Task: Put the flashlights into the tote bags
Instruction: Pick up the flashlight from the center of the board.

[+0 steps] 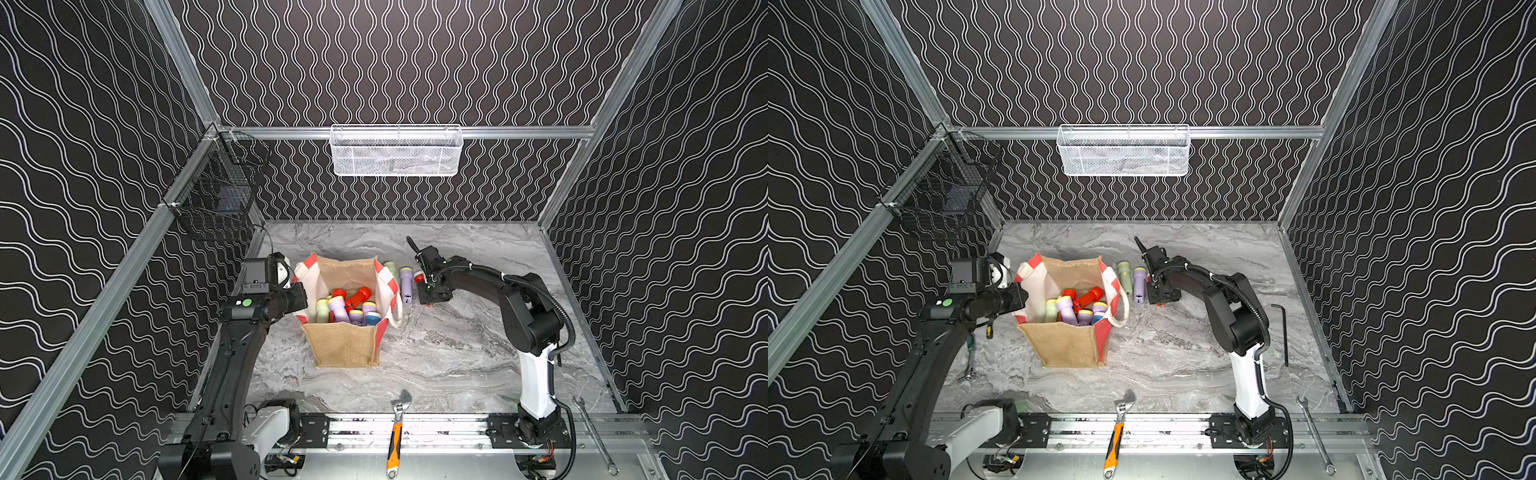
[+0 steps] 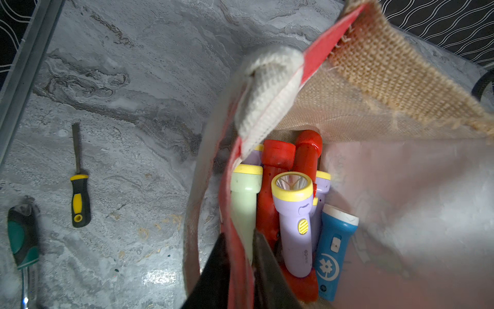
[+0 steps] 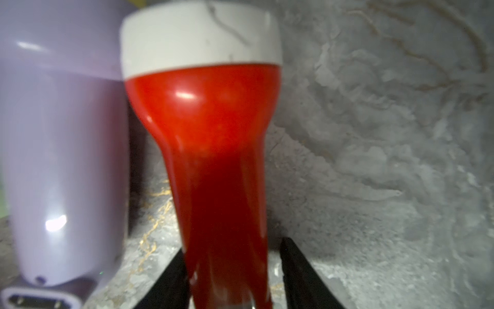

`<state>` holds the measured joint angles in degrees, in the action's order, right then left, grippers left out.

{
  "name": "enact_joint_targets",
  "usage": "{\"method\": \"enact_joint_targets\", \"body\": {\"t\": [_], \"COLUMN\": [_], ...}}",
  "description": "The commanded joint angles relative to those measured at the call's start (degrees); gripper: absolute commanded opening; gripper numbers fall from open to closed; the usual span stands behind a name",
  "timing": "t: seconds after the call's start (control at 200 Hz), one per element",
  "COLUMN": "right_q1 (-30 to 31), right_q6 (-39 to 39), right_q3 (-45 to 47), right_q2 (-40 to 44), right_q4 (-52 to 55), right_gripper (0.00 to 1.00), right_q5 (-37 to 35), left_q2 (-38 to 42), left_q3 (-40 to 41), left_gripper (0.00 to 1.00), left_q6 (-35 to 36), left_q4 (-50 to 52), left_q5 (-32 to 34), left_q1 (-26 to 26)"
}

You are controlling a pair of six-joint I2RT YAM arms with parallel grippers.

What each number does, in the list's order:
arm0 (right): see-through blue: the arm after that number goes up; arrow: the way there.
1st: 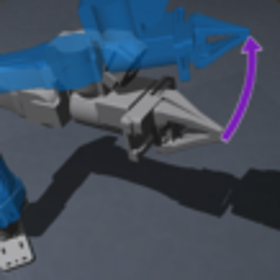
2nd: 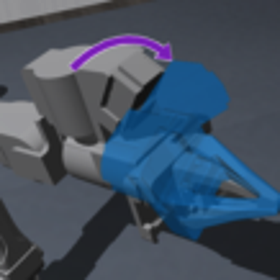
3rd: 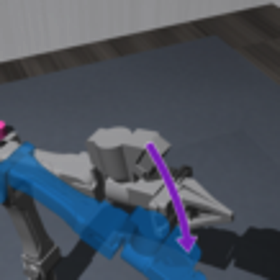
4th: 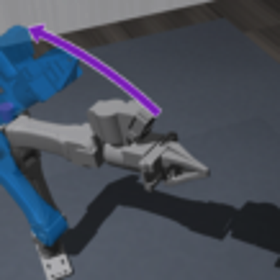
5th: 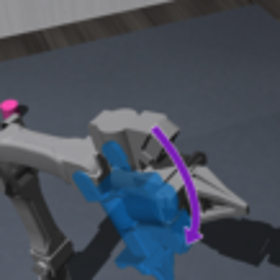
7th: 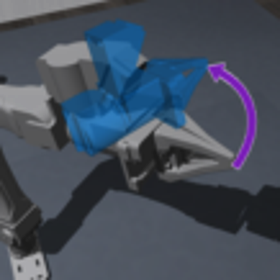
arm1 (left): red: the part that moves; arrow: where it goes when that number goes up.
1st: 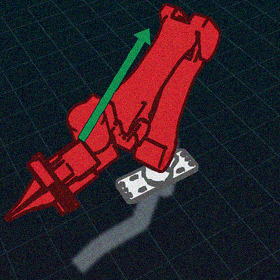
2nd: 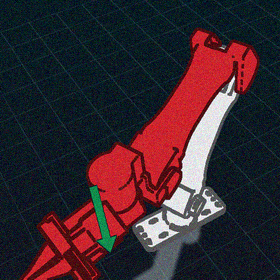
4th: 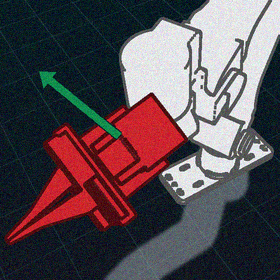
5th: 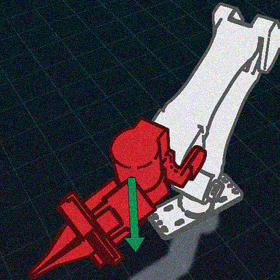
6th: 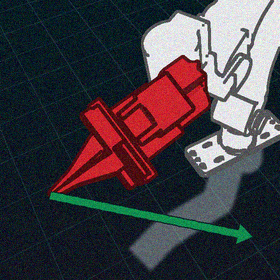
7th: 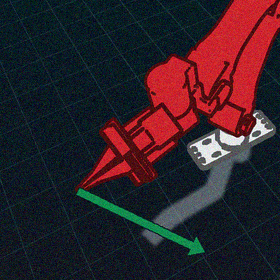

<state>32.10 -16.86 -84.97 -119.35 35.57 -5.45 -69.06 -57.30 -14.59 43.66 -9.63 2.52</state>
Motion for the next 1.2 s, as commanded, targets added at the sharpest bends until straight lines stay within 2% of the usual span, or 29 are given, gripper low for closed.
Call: {"method": "enact_joint_targets", "body": {"t": [0.0,0.095,0.185,0.31,0.601,0.841,1.006,1.196], "right_q1": [0.04,0.07,0.22,0.42,1.1,7.28,12.7,16.88], "right_q6": [0.47,1.36,2.17,2.18,0.95,1.67,-0.19,-5.58], "right_q3": [-0.29,-0.81,-1.82,-1.53,0.13,-3.43,-7.03,-6.9], "right_q2": [-0.51,-0.58,-1.06,0.47,16.42,26.08,28.32,28.36], "right_q4": [0.78,0.37,1.36,2.37,4.84,4.46,1.8,-6.45], "right_gripper": [0.44,0.41,0.33,0.3,0.28,0.29,0.3,0.31], "right_q5": [0.36,0.16,-0.45,-1.5,-0.91,5.72,11.2,18.08], "left_q2": [0.22,0.33,0.46,0.72,0.77,1.31,1.66,2.02], "left_q3": [0.16,0.16,0.09,0.17,-0.03,0.19,0.37,0.63], "left_gripper": [0.21,0.21,0.21,0.21,0.21,0.21,0.21,0.21], "left_q6": [1.22,1.17,1.19,1.06,0.88,0.7,0.71,0.7], "left_q4": [-0.9,-0.86,-0.85,-0.94,-1.1,-1.21,-1.28,-1.47], "left_q5": [0.32,0.4,0.36,0.52,-0.39,-0.96,-0.99,-0.84], "left_q1": [0.05,0.06,0.04,0.05,0.07,0.04,0.06,0.03]}}
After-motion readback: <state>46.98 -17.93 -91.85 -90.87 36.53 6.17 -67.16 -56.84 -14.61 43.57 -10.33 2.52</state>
